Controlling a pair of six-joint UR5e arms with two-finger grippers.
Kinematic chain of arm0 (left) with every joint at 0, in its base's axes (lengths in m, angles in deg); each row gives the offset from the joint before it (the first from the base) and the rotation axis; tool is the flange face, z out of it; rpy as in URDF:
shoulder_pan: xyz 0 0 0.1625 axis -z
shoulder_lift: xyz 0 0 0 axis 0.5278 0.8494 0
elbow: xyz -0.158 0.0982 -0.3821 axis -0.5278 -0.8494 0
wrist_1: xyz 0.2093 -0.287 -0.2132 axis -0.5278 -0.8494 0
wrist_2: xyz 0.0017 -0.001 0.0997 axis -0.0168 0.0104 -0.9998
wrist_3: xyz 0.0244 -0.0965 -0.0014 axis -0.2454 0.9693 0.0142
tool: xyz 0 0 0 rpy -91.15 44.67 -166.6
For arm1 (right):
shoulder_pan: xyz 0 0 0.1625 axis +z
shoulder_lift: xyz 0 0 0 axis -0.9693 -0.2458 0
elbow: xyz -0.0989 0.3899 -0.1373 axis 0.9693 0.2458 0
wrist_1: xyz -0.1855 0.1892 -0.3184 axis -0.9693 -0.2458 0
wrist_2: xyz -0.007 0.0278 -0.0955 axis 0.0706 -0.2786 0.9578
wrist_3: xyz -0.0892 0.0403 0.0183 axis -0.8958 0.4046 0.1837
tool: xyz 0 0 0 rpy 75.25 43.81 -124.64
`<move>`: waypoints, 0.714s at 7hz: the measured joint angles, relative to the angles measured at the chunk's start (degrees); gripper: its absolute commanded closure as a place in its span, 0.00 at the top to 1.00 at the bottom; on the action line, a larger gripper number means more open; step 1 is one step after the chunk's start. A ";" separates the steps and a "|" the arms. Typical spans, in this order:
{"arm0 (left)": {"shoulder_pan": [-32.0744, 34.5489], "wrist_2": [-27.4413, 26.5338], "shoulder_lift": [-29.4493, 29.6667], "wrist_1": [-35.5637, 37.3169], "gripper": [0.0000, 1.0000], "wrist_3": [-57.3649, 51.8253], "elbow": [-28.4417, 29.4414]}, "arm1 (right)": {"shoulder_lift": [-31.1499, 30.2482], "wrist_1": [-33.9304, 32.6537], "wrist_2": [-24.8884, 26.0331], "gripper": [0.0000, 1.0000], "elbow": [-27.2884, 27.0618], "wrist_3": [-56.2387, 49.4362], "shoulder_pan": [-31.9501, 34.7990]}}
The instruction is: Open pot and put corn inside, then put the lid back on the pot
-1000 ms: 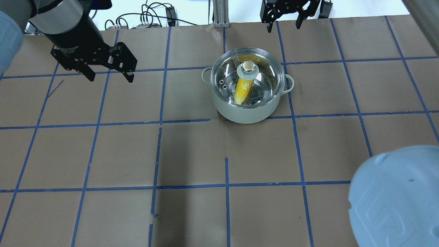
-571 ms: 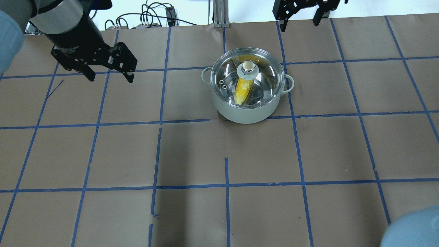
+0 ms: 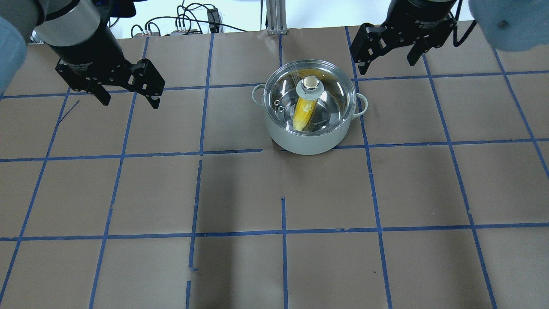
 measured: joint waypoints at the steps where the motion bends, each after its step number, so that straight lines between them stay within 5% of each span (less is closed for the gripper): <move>1: -0.05 0.42 -0.08 -0.19 1.00 -0.22 -0.04 | -1.43 -0.09 0.29 0.99 -1.74 -0.23 -0.27; 5: -0.09 0.53 -0.28 -0.31 1.00 -0.76 -0.06 | -3.46 4.53 0.63 0.99 -5.17 0.15 -0.40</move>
